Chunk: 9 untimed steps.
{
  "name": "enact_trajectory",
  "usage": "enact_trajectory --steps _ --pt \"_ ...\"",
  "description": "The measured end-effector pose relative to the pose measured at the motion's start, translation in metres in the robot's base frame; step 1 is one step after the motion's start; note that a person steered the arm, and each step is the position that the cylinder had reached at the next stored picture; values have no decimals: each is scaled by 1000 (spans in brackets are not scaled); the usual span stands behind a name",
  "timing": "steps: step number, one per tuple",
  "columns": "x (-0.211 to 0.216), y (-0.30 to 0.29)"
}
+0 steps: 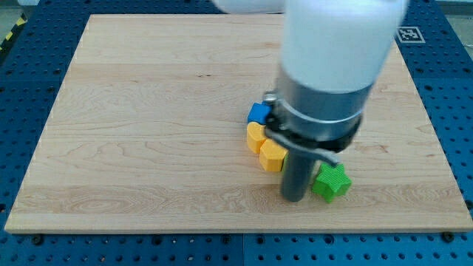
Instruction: Move the green star diagonally to the green circle
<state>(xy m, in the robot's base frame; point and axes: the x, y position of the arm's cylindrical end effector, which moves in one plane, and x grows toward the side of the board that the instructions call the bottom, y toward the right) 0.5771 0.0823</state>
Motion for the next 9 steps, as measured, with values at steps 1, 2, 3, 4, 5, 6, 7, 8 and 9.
enact_trajectory --steps 1,2,3,4,5,6,7,8,9 --pt "-3 42" --pt "-3 43" --pt "-6 71" --pt "26 89" --pt "5 94" --pt "-43 118" --pt "-48 123" --pt "-15 124" --pt "-51 142"
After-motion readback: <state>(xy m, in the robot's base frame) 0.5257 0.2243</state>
